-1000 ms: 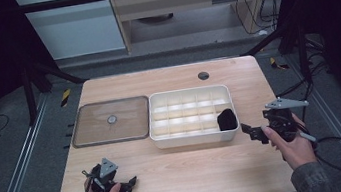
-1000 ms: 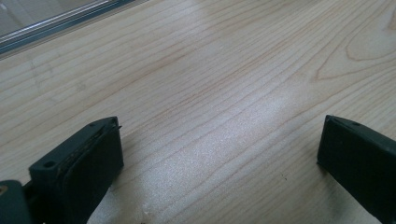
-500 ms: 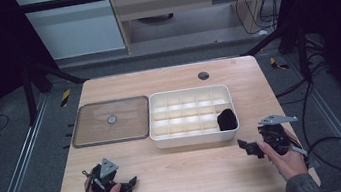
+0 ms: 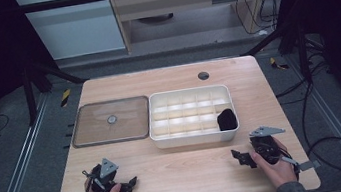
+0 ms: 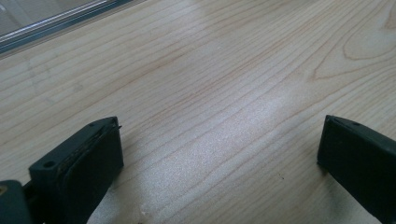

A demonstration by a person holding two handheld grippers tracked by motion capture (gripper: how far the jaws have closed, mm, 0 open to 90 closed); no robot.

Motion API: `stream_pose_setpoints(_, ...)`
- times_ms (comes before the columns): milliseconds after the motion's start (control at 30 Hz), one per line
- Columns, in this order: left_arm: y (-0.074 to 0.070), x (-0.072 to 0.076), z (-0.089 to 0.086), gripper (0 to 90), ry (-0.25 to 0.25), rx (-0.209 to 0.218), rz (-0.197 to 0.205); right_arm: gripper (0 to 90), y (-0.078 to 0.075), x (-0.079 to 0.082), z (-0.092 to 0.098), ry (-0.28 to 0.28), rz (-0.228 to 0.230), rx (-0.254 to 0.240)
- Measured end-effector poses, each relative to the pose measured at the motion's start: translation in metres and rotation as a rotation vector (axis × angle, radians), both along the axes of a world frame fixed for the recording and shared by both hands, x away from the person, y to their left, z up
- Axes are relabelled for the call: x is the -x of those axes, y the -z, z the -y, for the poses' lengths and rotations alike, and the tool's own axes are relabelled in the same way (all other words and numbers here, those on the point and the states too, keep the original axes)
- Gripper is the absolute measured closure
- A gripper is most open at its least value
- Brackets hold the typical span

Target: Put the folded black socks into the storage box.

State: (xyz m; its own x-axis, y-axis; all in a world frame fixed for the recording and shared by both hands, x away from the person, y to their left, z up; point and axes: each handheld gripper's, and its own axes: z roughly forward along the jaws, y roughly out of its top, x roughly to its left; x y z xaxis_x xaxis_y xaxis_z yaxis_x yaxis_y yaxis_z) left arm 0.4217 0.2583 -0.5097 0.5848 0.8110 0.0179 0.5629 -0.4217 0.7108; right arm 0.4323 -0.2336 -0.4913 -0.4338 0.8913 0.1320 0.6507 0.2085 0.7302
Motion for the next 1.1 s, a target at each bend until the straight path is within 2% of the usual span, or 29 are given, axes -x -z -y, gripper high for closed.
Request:
stream_pose_setpoints(267,0.0,0.0,0.0,0.0,0.001,0.0,0.0,10.3,0.012,0.005,-0.013,-0.025,0.008,0.019)
stream_pose_setpoints(533,0.0,0.0,0.0,0.0,0.001,-0.001,-0.001,10.2,0.016,0.006,-0.021,-0.04,0.02,0.034)
stream_pose_setpoints(867,0.0,0.0,0.0,0.0,0.002,-0.002,-0.001,8.8,0.019,0.0,-0.024,-0.005,0.034,0.028)
stream_pose_setpoints(1100,0.0,0.0,0.0,0.0,0.001,-0.001,-0.001,8.2,0.021,-0.003,-0.026,0.01,0.053,0.054)
